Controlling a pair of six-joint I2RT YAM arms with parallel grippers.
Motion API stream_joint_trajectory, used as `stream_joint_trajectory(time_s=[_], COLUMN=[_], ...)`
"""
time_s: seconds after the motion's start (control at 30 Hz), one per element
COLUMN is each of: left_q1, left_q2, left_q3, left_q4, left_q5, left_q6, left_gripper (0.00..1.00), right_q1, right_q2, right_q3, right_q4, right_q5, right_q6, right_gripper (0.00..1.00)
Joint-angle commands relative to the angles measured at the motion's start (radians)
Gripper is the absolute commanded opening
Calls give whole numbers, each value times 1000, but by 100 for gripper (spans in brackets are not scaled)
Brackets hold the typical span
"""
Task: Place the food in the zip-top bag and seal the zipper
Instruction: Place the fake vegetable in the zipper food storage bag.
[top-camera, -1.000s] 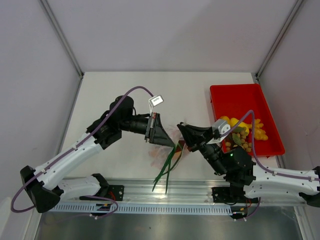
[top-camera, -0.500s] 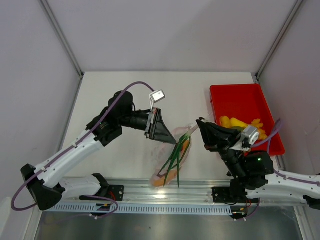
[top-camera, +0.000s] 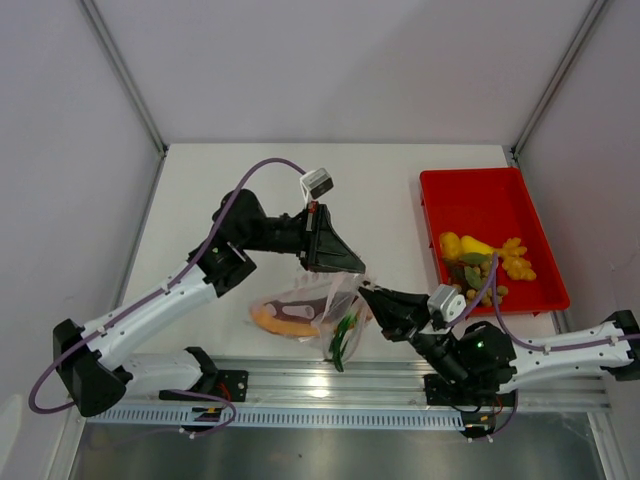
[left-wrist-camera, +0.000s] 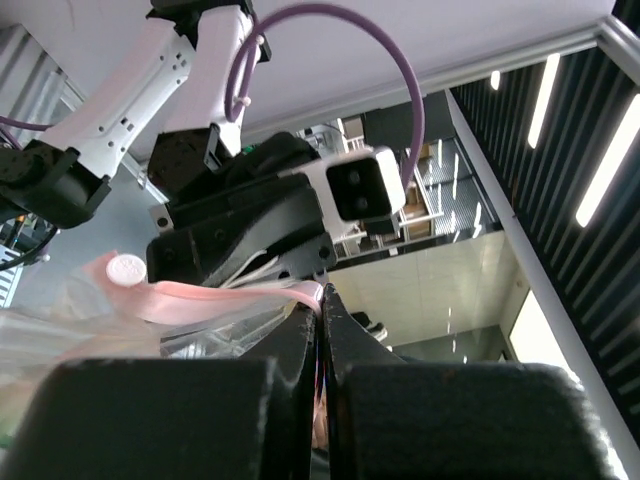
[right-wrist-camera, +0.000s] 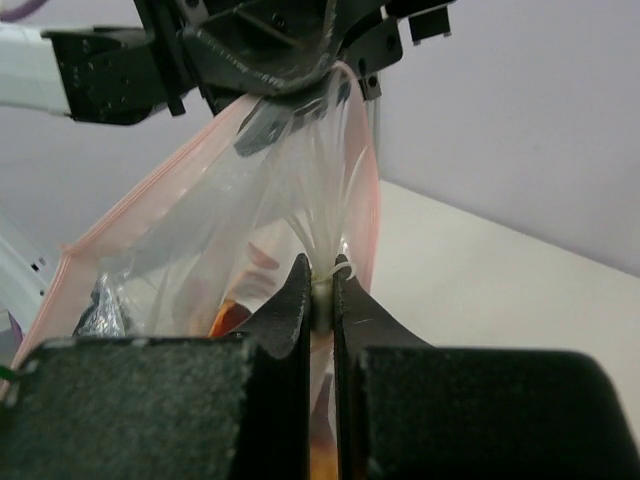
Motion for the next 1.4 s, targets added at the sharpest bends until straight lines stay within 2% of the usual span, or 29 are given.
stream_joint_trajectory(time_s=[0.0,0.1,0.2,0.23,0.3,0.33,0.4,0.47,0.6,0.63,0.77,0.97,1.1,1.2,1.27,1.3,1.33,1.37], left_q1=[-4,-6,-4,-6,-6,-7,-7,-9,-12,-15,-27,-47,-47,-47,-47,-47,-47,-47], left_q2=[-30,-40,-45,-47,-42,-39,-30,-30,-45,-51,-51,-57,-74,-83,-88,-91,-94,-94], left_q3=[38,44,74,76,78,93,104,122,116,95,82,94,94,134,139,139,137,136], left_q4=[42,-18,-128,-135,-136,-173,-225,-306,-369,-368,-348,-377,-417,-522,-567,-573,-578,-584], left_q5=[-105,-144,-161,-158,-137,-129,-108,-88,-77,-68,-33,-31,-49,-100,-121,-134,-137,-141], left_q6=[-21,16,122,134,177,197,277,340,409,414,421,457,490,553,578,584,587,593], left_gripper=[1,1,0,1,1,0,1,1,1,1,1,0,1,0,1,1,0,1], right_q1=[54,71,50,33,-10,-19,-45,-97,-197,-266,-395,-401,-403,-412,-417,-420,-420,-421], right_q2=[15,19,27,35,58,56,41,42,67,94,214,372,365,313,280,264,262,259], right_q3=[28,74,158,193,250,287,302,357,439,451,534,596,548,510,477,474,477,494], right_q4=[-72,-194,-364,-515,-635,-716,-760,-910,-1021,-1056,-1137,-1187,-1145,-1127,-1117,-1131,-1151,-1171], right_q5=[117,139,120,107,33,2,-68,-132,-231,-318,-499,-547,-569,-550,-576,-584,-575,-561], right_q6=[-44,-15,76,119,239,270,359,461,575,621,695,690,689,703,701,701,707,712], right_gripper=[0,0,0,0,0,0,0,0,0,0,0,0,0,0,15,28,54,61])
